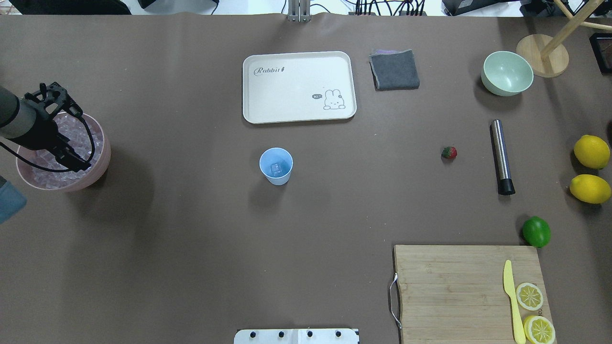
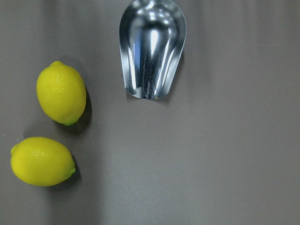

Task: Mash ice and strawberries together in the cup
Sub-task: 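Lower the left gripper into the bowl and grasp ice cubes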

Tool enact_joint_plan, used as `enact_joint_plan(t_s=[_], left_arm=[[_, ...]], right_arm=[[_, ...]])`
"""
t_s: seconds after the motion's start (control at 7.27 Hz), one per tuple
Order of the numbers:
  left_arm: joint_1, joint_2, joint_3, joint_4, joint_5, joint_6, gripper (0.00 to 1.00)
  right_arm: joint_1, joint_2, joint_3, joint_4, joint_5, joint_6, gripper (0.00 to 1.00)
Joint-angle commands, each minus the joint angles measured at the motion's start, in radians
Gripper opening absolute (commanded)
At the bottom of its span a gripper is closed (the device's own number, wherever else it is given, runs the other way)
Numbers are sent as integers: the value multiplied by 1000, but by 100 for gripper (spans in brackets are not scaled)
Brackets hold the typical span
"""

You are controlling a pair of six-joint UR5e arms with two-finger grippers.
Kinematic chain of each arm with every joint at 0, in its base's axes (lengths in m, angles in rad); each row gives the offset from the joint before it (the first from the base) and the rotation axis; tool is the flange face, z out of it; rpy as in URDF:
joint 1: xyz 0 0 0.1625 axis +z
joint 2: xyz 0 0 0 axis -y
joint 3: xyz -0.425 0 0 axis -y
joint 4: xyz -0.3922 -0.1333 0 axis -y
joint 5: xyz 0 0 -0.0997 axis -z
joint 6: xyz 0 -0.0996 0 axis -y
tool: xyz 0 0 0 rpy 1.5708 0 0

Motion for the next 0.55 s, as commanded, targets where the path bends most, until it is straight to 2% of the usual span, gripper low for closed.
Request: enact_joint_plan(t_s=[0.0, 0.41], left_arm=[[1, 4, 1, 0, -1, 0, 96], [1, 4, 50, -67, 1, 3, 95]], right_arm=[[6, -1, 2, 0, 0, 0, 100], [6, -7, 2, 2, 2, 0, 100]])
